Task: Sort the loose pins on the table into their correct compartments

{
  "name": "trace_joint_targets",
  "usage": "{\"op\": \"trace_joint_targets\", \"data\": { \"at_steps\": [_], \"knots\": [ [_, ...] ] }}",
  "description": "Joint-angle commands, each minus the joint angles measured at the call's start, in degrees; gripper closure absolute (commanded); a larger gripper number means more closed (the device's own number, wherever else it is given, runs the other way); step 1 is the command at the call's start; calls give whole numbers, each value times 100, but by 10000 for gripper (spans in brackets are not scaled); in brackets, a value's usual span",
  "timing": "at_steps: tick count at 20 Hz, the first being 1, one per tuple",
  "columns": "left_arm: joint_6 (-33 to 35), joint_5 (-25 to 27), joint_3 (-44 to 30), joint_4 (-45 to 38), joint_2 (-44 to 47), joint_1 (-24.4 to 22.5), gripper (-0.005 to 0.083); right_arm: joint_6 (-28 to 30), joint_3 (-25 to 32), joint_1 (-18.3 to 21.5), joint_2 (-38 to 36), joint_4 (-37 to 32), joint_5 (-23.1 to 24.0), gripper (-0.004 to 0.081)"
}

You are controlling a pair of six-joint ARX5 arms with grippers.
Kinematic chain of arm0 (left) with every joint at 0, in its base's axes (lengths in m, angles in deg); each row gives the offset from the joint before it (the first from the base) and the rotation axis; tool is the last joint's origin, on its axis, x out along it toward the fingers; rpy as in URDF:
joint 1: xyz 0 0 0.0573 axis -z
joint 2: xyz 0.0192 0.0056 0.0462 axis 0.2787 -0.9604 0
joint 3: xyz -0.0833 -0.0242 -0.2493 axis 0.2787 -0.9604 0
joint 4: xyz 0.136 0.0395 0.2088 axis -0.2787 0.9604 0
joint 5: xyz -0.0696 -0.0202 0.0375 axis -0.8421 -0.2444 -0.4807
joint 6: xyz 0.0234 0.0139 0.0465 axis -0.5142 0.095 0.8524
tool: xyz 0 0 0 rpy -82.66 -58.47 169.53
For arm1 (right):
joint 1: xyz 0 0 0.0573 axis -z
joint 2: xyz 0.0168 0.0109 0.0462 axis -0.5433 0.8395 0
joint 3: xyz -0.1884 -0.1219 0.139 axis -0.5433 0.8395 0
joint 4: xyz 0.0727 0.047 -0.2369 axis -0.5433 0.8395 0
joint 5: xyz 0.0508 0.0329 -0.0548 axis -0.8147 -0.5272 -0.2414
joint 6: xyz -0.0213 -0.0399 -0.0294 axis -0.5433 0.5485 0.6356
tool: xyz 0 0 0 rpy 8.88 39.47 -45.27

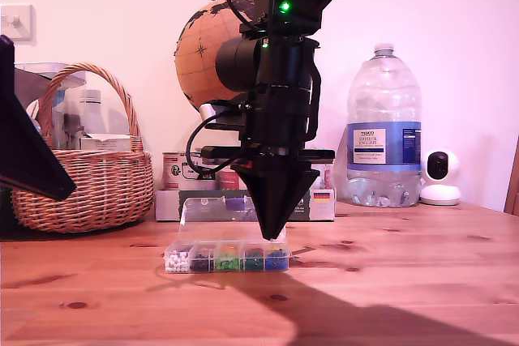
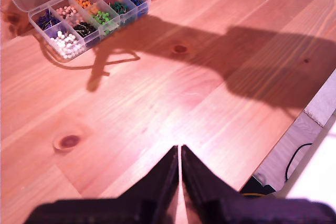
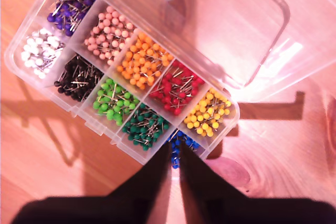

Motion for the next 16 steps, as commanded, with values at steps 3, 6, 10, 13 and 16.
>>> {"op": "trace_joint_targets", "data": {
  "at_steps": [3, 6, 10, 13, 16],
  "knots": [
    [22, 0, -42, -61, 15, -4, 795, 37, -22, 11, 127, 2, -4, 691],
    [22, 0, -42, -61, 15, -4, 795, 39, -22, 11, 127, 0, -4, 696],
    [22, 0, -42, -83, 15, -4, 795, 39, -22, 9, 101, 15, -4, 783],
    [22, 2, -42, -83, 15, -7, 795, 39, -22, 9, -76, 26, -2, 783],
    [24, 35, -42, -90, 15, -7, 795, 37, -22, 9, -424, 173, -2, 783]
  ]
}}
